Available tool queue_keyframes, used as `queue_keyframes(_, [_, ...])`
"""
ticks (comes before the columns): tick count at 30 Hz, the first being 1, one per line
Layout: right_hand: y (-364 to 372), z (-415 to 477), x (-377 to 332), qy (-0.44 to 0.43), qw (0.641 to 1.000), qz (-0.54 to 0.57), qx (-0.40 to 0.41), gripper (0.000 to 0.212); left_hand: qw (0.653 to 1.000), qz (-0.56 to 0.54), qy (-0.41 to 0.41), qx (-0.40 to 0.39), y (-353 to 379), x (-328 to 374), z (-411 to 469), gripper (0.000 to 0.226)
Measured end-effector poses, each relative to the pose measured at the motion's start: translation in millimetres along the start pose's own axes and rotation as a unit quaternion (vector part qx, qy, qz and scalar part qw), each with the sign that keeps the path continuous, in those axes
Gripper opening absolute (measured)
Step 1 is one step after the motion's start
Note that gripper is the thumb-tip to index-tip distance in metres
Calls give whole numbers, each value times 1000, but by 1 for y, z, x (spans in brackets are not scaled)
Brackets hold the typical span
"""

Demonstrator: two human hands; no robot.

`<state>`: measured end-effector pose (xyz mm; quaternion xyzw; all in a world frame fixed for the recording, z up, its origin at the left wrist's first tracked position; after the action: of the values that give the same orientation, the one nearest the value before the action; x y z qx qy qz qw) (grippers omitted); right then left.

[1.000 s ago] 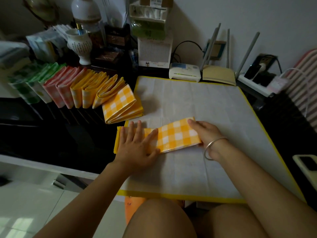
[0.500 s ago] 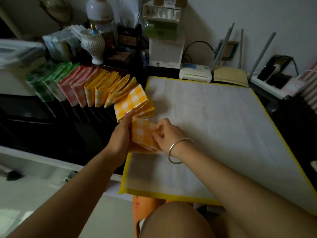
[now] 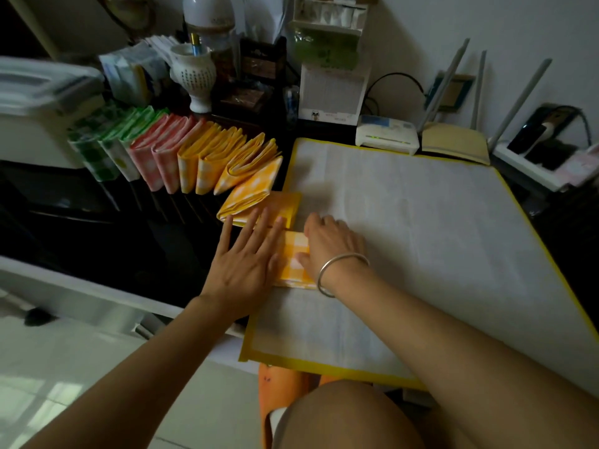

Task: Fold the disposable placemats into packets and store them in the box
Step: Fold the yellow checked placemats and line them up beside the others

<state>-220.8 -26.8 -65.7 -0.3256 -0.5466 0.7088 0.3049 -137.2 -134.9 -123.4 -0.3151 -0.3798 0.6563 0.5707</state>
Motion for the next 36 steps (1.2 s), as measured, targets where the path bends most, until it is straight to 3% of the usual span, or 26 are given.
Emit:
queue_keyframes(2, [-2, 7, -7, -29, 999, -44, 5, 50, 1000, 19, 2, -7, 1, 2, 2, 60])
queue_keyframes(6, [-1, 14, -15, -28, 993, -83, -84, 40, 1000, 25, -4, -18, 0, 3, 3, 61])
queue_keyframes(10, [-8, 20, -20, -32, 988, -100, -113, 44, 997, -73, -8, 20, -19, 6, 1, 60])
queue_keyframes(14, [-9, 24, -15, -27, 985, -69, -159, 51, 966, -142, -148, 157, -54, -26, 0, 62])
queue_keyframes(16, [-7, 25, -13, -29, 983, -43, -179, 53, 961, -104, -204, 157, -56, -50, 6, 66])
queue_keyframes(18, [-5, 25, -11, -33, 983, -28, -176, 51, 976, -50, -173, 125, -50, -65, 18, 66])
queue_keyframes(21, [-1, 25, -8, -32, 986, -13, -163, 49, 997, 25, -29, 65, -32, -67, 35, 70])
queue_keyframes(23, [0, 25, -5, -25, 986, 1, -162, 54, 997, 39, 52, 49, -24, -61, 42, 65])
queue_keyframes(26, [0, 26, -1, -26, 986, 22, -166, 56, 992, 36, 111, 39, -17, -52, 54, 52])
queue_keyframes(32, [-9, 27, 5, -17, 982, 68, -177, 41, 983, 77, 152, 66, -14, -47, 76, 43])
queue_keyframes(36, [-6, 42, 22, 132, 946, 242, -171, 33, 987, 102, 92, 78, -30, -46, 101, 48])
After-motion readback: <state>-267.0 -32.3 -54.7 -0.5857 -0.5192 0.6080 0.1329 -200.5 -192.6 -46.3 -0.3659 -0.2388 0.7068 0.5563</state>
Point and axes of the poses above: each hand's wrist, its own z-axis towards the middle knuckle, its own y-axis out of the palm, x = y × z, the point moved 6 cm from there along z, towards the middle knuckle, and after that the axes turned 14 degrees about x, right-handed, at the moved point
